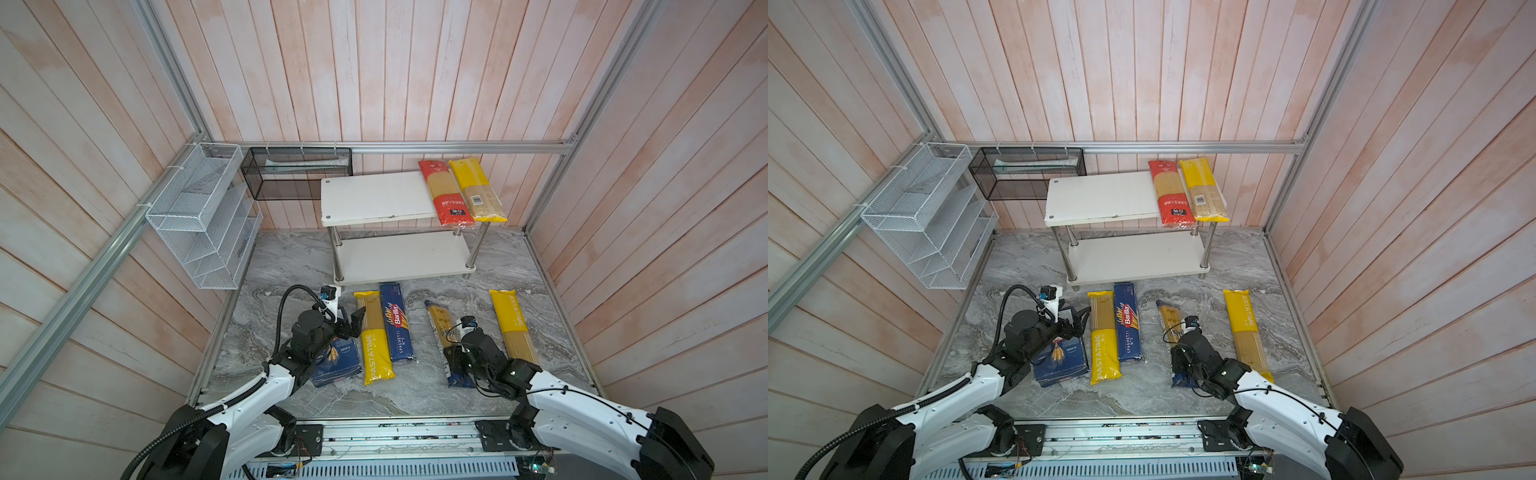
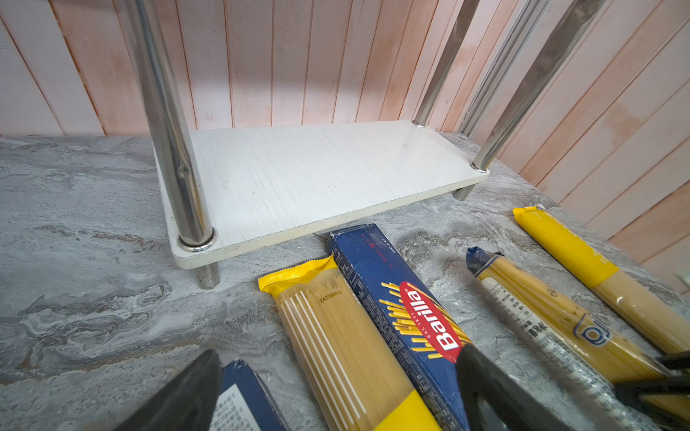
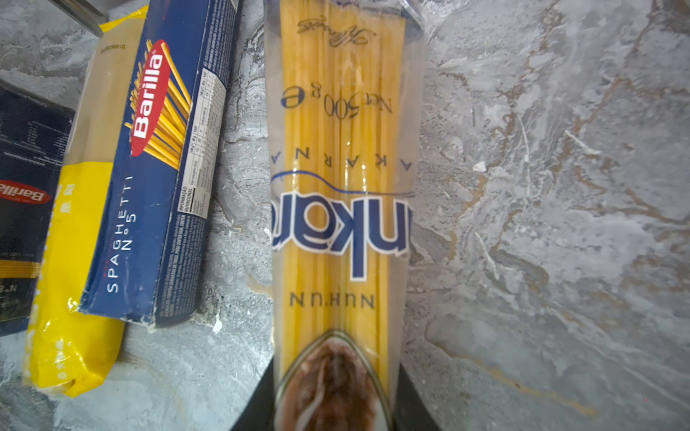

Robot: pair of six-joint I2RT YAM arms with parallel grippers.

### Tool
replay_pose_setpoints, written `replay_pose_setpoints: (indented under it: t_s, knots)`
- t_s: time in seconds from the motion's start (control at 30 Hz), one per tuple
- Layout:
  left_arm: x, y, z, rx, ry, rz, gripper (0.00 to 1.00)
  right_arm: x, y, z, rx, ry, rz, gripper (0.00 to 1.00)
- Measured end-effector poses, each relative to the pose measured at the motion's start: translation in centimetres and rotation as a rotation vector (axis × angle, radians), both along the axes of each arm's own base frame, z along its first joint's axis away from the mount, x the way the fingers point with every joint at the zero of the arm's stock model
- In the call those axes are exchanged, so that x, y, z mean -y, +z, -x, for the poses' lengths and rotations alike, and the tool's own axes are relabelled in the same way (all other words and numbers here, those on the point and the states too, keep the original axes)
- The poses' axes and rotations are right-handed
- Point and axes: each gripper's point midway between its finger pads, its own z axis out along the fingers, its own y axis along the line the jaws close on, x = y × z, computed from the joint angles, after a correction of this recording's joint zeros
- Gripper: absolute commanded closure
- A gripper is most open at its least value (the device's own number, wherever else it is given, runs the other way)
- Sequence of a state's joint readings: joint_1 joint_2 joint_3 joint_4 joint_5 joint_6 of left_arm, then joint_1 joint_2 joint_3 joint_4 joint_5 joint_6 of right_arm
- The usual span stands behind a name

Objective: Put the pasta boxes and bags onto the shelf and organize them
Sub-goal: 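Lift the Ankara bag upright off the table with the right gripper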

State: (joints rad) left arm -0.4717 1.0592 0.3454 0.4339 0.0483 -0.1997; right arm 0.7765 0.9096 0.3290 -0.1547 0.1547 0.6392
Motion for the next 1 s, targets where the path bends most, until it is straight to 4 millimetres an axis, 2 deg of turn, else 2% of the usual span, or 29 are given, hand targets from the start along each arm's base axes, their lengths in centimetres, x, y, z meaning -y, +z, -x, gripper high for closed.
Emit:
replay_pose_setpoints:
  t_s: [0.3, 0.53, 1.0]
  knots:
    - [0.1, -0.1, 0.1, -0.004, -0.007, 0.002, 0.0, -1.7, 2.3, -0.7, 0.056, 0.073, -0.036, 0.93]
    - [0.2, -1.0, 0.1, -0.035, -0.014, -0.009, 0.0, -3.1, 4.1, -0.8, 0.082, 0.132, -0.07, 0.93]
    - [0.2, -1.3, 0.2, -0.044, -0.014, -0.014, 0.0, -6.2, 12.0, -0.8, 0.19, 0.228, -0.155, 0.93]
